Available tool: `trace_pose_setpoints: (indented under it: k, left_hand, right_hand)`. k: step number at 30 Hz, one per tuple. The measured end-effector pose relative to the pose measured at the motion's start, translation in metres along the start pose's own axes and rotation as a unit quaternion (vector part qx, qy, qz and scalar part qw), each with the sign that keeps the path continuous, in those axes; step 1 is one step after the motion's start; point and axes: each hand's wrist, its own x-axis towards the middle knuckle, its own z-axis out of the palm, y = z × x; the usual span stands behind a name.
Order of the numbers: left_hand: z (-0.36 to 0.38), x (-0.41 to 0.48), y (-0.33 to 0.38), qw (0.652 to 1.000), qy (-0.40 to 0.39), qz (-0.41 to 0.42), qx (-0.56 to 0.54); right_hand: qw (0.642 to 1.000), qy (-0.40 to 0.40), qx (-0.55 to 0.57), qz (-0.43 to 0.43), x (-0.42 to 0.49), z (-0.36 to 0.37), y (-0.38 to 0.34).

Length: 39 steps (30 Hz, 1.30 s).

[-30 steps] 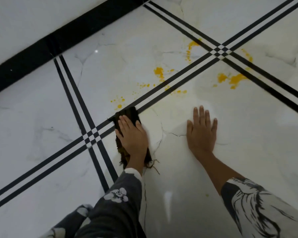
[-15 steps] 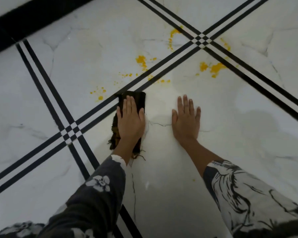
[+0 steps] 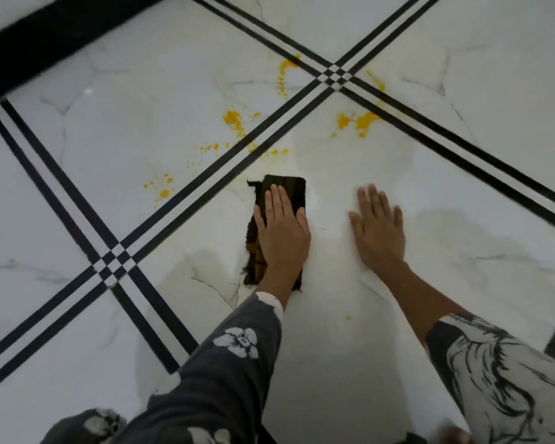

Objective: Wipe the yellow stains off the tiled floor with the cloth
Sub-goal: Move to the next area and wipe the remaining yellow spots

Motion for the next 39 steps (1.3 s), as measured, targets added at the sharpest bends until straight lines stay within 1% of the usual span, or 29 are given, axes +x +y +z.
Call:
trace_pose_setpoints:
  k: [1, 4, 5, 6, 8, 10, 13, 16, 19, 21, 23, 24, 28, 29, 32, 33, 34, 35, 37, 38, 39]
  left_hand:
    - [0.001, -0.005, 0.01, 1.0, -0.005, 0.009, -0.007]
    - [0.009, -0.025, 0.045, 0.996, -0.02, 0.088, -0.022]
    - [0.01, -0.029, 0.054, 0.994, -0.032, 0.101, -0.028]
    - [0.011, -0.035, 0.064, 0.993, -0.047, 0.104, -0.034]
    - [0.014, -0.046, 0.077, 0.993, -0.053, 0.095, -0.035]
    - [0.016, -0.063, 0.086, 0.993, -0.048, 0.105, -0.032]
    - [0.019, -0.099, 0.093, 0.988, -0.037, 0.144, -0.049]
    - [0.015, -0.128, 0.09, 0.977, -0.063, 0.196, -0.049]
    - [0.011, -0.125, 0.077, 0.967, -0.081, 0.239, -0.038]
    - [0.013, -0.108, 0.067, 0.974, -0.066, 0.215, -0.039]
    - [0.012, -0.093, 0.06, 0.986, -0.05, 0.149, -0.046]
    - [0.01, -0.088, 0.059, 0.989, -0.046, 0.133, -0.044]
    - [0.009, -0.063, 0.045, 0.985, -0.065, 0.158, -0.029]
    - [0.008, -0.05, 0.038, 0.988, -0.06, 0.141, -0.026]
    - [0.002, -0.014, 0.02, 0.998, -0.042, 0.039, -0.017]
    - [0.001, -0.01, 0.019, 0.999, -0.043, 0.018, -0.015]
    - [0.002, -0.01, 0.02, 0.999, -0.041, 0.012, -0.012]
    - [0.003, -0.01, 0.019, 0.999, -0.038, 0.026, -0.007]
    - [0.004, -0.003, 0.012, 0.996, -0.032, 0.084, -0.005]
    - [0.004, 0.009, 0.007, 0.995, -0.03, 0.09, -0.013]
    - [0.002, 0.021, 0.001, 0.997, -0.026, 0.068, -0.024]
  right_hand:
    - [1.0, 0.005, 0.003, 0.022, -0.008, -0.001, 0.008]
    - [0.996, 0.022, 0.008, 0.081, -0.035, -0.002, 0.026]
    - [0.995, 0.026, 0.007, 0.096, -0.04, -0.001, 0.029]
    - [0.993, 0.03, 0.008, 0.114, -0.049, -0.001, 0.037]
    - [0.988, 0.041, 0.01, 0.145, -0.06, -0.003, 0.048]
    - [0.983, 0.05, 0.023, 0.175, -0.069, -0.005, 0.059]
    - [0.984, 0.045, 0.029, 0.169, -0.078, -0.006, 0.069]
    - [0.984, 0.049, 0.031, 0.166, -0.079, -0.006, 0.069]
    - [0.981, 0.053, 0.043, 0.182, -0.078, -0.006, 0.064]
    - [0.979, 0.052, 0.047, 0.189, -0.078, -0.006, 0.061]
    - [0.979, 0.056, 0.044, 0.19, -0.078, -0.006, 0.059]
    - [0.979, 0.057, 0.043, 0.192, -0.079, -0.006, 0.058]
    - [0.976, 0.071, 0.033, 0.204, -0.077, -0.007, 0.049]
    - [0.978, 0.069, 0.031, 0.196, -0.074, -0.008, 0.045]
    - [0.987, 0.055, 0.024, 0.149, -0.063, -0.006, 0.032]
    - [0.989, 0.049, 0.02, 0.135, -0.058, -0.006, 0.027]
    - [0.991, 0.039, 0.019, 0.124, -0.054, -0.006, 0.023]
    - [0.992, 0.035, 0.019, 0.117, -0.05, -0.006, 0.02]
    - [0.993, 0.029, 0.022, 0.108, -0.042, -0.007, 0.013]
    - [0.994, 0.025, 0.023, 0.104, -0.037, -0.008, 0.01]
    - [0.994, 0.019, 0.023, 0.101, -0.032, -0.008, 0.008]
